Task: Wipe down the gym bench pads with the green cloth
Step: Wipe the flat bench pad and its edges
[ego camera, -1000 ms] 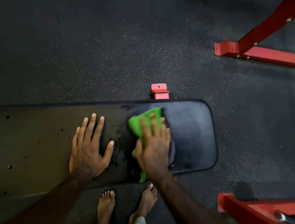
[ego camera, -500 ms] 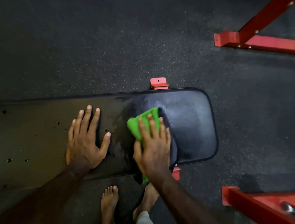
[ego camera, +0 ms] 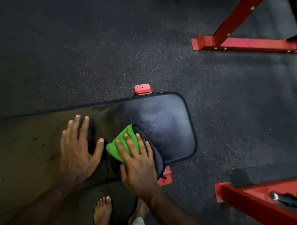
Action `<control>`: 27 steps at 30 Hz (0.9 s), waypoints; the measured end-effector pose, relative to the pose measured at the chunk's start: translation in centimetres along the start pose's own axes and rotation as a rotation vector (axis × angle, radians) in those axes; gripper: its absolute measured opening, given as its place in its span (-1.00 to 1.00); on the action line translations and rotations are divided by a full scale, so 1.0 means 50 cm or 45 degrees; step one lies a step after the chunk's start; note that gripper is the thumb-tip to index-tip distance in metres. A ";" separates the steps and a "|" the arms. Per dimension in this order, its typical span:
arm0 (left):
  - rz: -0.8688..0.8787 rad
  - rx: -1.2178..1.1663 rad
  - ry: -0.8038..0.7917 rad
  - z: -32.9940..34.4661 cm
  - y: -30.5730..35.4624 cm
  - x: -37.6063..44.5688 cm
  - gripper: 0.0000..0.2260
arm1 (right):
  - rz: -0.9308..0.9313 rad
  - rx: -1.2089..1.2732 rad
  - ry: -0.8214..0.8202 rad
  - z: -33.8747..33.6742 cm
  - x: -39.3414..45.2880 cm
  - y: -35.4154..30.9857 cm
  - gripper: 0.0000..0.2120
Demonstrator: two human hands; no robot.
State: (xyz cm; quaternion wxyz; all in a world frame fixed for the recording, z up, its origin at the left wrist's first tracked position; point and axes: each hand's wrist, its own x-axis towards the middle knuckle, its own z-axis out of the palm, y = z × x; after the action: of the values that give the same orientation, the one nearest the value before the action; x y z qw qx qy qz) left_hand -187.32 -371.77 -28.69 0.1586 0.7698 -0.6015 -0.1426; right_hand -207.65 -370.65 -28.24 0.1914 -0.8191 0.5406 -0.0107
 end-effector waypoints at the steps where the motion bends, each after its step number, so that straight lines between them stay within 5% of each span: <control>1: 0.033 -0.021 -0.005 0.009 0.026 0.000 -0.31 | -0.086 -0.032 -0.004 -0.005 -0.005 0.030 -0.26; 3: 0.080 -0.055 -0.032 0.034 0.073 0.002 -0.34 | 0.070 -0.052 0.097 -0.017 -0.009 0.108 -0.26; 5: 0.115 -0.077 -0.061 0.061 0.113 0.003 -0.36 | 0.472 0.002 0.284 -0.045 -0.009 0.179 -0.30; 8: 0.197 -0.096 -0.101 0.101 0.164 0.005 -0.37 | 0.871 0.078 0.396 -0.049 0.006 0.172 -0.32; 14: 0.184 -0.048 -0.152 0.136 0.188 -0.006 -0.35 | 0.149 0.015 0.116 -0.055 -0.001 0.173 -0.28; 18: 0.151 -0.014 -0.149 0.137 0.192 -0.007 -0.36 | 0.882 0.189 0.438 -0.092 0.091 0.274 -0.34; 20: 0.157 -0.017 -0.144 0.140 0.190 -0.007 -0.36 | 1.021 0.299 0.489 -0.111 0.147 0.272 -0.37; 25: 0.144 -0.018 -0.108 0.141 0.191 -0.008 -0.38 | 0.005 -0.065 0.071 -0.112 0.163 0.225 -0.32; 27: 0.156 -0.015 -0.105 0.143 0.192 -0.008 -0.38 | -0.008 -0.097 0.127 -0.119 0.191 0.272 -0.33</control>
State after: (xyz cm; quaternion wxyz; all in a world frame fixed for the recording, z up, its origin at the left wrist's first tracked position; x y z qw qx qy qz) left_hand -198.81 -374.09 -31.19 0.1467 0.7242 -0.6527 -0.1677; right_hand -216.99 -385.59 -28.96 0.1329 -0.8260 0.5469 -0.0314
